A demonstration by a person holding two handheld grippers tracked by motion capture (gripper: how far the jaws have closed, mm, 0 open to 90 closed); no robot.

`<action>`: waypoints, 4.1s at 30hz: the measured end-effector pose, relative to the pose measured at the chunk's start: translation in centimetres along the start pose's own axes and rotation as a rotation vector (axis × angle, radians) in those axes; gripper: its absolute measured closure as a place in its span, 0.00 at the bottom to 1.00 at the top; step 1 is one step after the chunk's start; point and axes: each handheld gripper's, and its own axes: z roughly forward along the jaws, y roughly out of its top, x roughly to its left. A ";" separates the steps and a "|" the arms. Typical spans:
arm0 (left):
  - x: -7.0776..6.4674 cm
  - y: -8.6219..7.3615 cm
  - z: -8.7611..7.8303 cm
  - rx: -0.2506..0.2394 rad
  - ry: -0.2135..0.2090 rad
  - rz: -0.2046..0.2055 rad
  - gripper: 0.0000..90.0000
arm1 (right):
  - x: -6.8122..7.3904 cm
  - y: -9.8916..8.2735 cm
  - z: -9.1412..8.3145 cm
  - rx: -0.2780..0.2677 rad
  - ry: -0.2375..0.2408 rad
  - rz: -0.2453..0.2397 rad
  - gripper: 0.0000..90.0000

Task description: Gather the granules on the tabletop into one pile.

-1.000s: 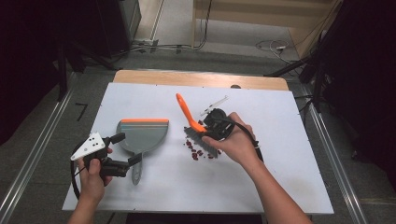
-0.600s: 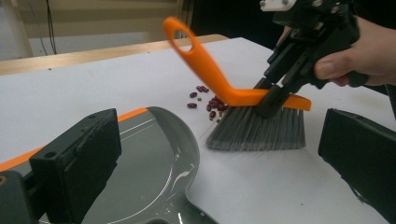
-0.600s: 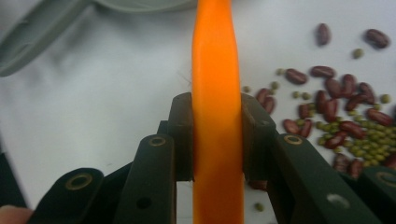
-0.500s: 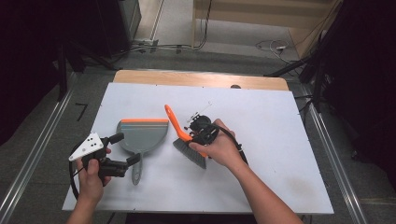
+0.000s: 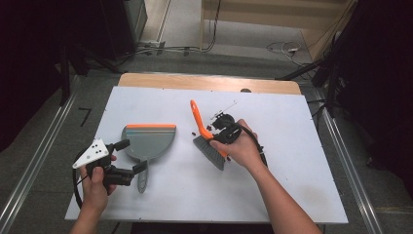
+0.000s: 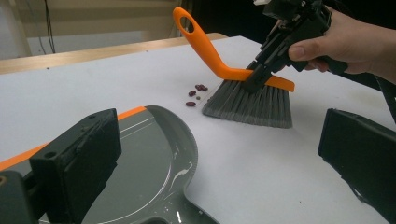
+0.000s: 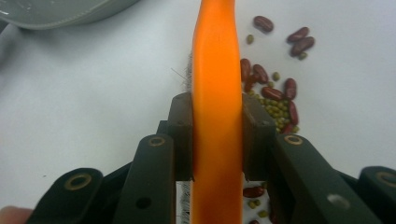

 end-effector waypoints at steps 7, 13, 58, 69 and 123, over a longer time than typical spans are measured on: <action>0.0 0.0 0.0 0.004 -0.002 0.001 0.00 | -1.4 -0.4 -0.4 -0.016 -0.011 0.049 0.76; 0.0 0.0 0.0 0.002 -0.003 -0.001 0.00 | -2.1 -0.6 -0.6 -0.022 -0.022 0.075 0.76; 0.1 0.0 -0.1 0.003 -0.002 0.000 0.00 | -2.7 2.2 1.1 -0.073 -0.063 0.274 0.76; 0.1 -0.1 -0.1 0.007 -0.001 0.000 0.00 | -4.4 0.9 0.2 -0.090 -0.075 0.326 0.76; 0.5 -0.4 0.0 0.013 0.008 -0.009 0.00 | -6.6 4.4 0.9 -0.094 -0.345 -0.587 0.76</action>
